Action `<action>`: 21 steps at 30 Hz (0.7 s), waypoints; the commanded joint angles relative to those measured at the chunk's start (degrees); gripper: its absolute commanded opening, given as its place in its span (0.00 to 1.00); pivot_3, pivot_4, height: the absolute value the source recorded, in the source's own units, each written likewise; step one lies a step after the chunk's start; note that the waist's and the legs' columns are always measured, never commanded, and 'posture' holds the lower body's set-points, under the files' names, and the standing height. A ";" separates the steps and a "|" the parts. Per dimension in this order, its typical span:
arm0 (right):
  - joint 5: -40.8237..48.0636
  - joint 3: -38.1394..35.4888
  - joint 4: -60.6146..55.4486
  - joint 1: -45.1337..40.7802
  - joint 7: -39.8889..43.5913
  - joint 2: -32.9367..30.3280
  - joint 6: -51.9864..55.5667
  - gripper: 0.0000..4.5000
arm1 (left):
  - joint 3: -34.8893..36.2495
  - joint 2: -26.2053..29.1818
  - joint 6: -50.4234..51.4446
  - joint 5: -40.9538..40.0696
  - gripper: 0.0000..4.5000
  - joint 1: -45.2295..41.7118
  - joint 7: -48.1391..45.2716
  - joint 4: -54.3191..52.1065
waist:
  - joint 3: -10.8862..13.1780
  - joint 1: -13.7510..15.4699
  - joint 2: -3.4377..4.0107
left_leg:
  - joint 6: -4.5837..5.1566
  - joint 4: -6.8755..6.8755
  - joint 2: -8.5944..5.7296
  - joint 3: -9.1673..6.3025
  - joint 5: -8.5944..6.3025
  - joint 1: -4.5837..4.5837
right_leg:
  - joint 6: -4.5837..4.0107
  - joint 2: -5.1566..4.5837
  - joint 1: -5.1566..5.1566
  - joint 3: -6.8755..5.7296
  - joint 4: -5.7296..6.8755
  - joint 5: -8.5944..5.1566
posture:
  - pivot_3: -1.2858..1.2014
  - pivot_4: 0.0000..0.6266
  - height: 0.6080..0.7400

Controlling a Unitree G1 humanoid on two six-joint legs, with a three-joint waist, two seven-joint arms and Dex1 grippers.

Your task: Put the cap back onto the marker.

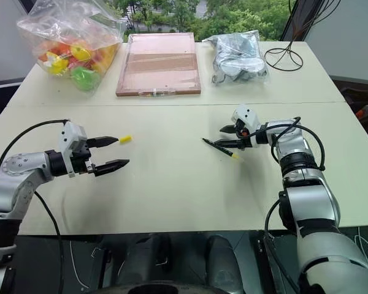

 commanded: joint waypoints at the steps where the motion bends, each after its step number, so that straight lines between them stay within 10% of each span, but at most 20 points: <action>1: 1.99 -0.71 -8.96 2.91 -0.70 -0.73 3.62 0.65 | 1.84 -0.24 -1.15 -0.39 1.00 0.03 0.68 -1.72 | 0.00 0.05 0.00 | 0.00 0.00 0.00 0.00 0.00 0.00 | 0.00 0.00 0.00 0.00 0.00 0.00 | 0.52 0.24 1.00; 21: 0.30 4.03 -22.77 9.47 -3.81 -2.88 10.77 0.65 | 0.12 -3.97 -1.81 0.65 1.00 -0.22 2.84 -1.59 | -0.01 0.14 -0.01 | 0.01 0.01 -0.01 -0.01 -0.01 0.00 | 0.00 -0.01 -0.01 0.00 0.00 0.00 | 0.52 0.24 1.00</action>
